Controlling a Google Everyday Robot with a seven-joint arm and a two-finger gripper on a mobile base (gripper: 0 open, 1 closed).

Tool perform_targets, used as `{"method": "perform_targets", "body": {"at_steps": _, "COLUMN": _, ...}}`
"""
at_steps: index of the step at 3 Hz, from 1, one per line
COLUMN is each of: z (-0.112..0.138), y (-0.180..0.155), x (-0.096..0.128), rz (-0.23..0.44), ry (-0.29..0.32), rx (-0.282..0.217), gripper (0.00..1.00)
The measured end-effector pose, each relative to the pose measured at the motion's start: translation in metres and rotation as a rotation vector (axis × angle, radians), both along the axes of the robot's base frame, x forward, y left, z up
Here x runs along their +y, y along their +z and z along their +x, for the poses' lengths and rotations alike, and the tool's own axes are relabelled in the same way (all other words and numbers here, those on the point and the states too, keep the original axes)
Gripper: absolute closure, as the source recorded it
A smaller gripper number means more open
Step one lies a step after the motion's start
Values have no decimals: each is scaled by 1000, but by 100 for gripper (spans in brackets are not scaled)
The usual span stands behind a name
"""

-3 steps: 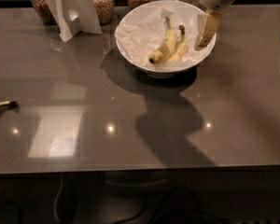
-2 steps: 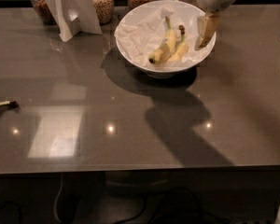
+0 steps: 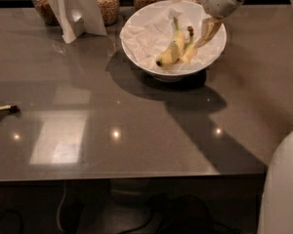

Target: Pick banana from white bowl

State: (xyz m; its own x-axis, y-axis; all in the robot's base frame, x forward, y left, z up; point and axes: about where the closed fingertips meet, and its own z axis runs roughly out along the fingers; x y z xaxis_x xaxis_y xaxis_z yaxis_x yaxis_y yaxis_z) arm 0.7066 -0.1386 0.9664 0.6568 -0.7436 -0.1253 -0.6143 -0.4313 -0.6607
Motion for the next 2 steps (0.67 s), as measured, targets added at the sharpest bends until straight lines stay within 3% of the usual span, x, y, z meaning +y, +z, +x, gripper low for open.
{"method": "perform_targets", "body": {"at_steps": 1, "z": 2, "y": -11, "x": 0, "rz": -2, "ry": 48, "rx": 11, "gripper": 48}}
{"method": "perform_targets", "body": {"at_steps": 2, "z": 1, "y": -23, "x": 1, "rz": -2, "ry": 76, "rx": 35, "gripper": 50}}
